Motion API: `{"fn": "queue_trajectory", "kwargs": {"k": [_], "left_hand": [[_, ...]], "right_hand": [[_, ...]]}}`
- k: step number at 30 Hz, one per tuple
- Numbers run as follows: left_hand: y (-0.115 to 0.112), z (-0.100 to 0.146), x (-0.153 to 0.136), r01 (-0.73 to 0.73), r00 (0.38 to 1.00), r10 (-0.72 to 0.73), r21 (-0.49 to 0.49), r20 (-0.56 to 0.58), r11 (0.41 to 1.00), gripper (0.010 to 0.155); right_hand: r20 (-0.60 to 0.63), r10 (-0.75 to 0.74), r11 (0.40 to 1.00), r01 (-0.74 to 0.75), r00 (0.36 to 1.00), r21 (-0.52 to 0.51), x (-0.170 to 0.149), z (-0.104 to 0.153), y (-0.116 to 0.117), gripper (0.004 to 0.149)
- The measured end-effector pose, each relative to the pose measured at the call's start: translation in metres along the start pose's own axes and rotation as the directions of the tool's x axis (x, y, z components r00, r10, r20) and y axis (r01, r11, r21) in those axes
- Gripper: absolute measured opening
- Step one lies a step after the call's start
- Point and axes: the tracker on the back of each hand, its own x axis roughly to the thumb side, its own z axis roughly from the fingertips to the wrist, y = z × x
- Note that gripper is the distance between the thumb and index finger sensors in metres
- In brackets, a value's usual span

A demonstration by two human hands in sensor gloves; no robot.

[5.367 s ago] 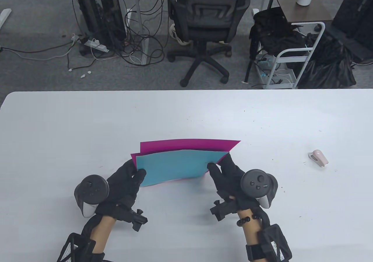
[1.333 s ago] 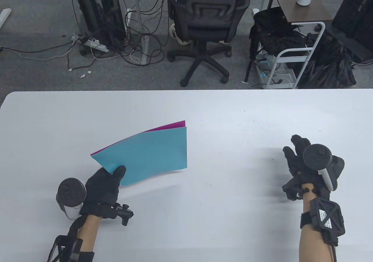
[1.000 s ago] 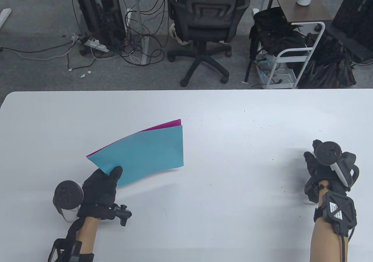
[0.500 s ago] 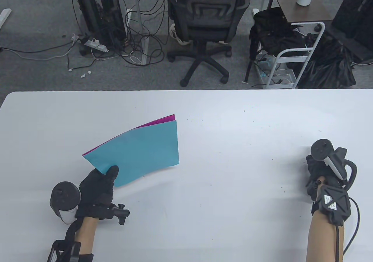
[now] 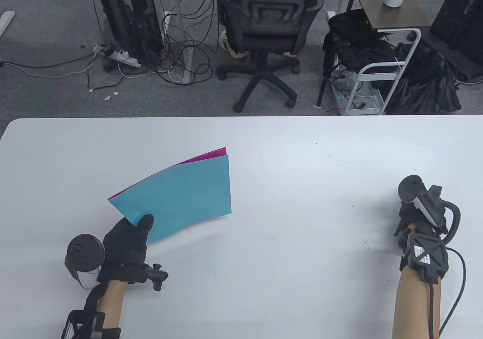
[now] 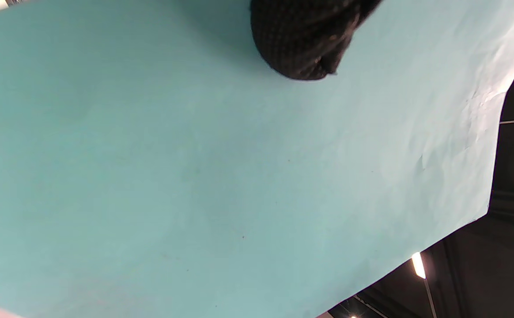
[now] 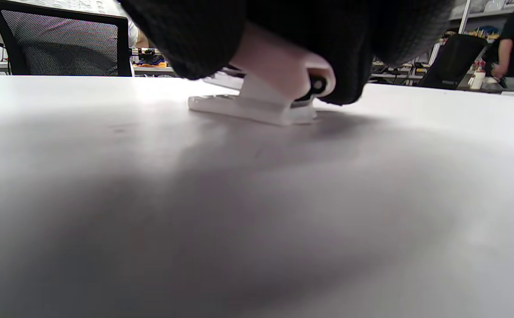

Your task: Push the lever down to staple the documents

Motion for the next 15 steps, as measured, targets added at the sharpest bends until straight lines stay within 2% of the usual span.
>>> {"fn": "queue_trajectory", "kwargs": {"k": [6,12,15], "left_hand": [[0.0,0.0,-0.001,0.006,1.0,-0.006,-0.007,-0.004,1.0,0.041],[-0.001,0.0,-0.001,0.0,1.0,0.0,-0.004,-0.004,1.0,0.041],[-0.001,0.0,-0.001,-0.001,1.0,0.001,-0.006,-0.002,1.0,0.041]], "right_hand": [[0.023,-0.033,0.999,0.034,0.999,-0.021,0.006,0.004,-0.006,0.058],[0.13,-0.116,0.989,0.127,0.985,-0.079,0.03,0.02,-0.03,0.061],[0.204,-0.108,0.987,0.13,0.973,-0.097,0.048,0.033,-0.041,0.061]]}}
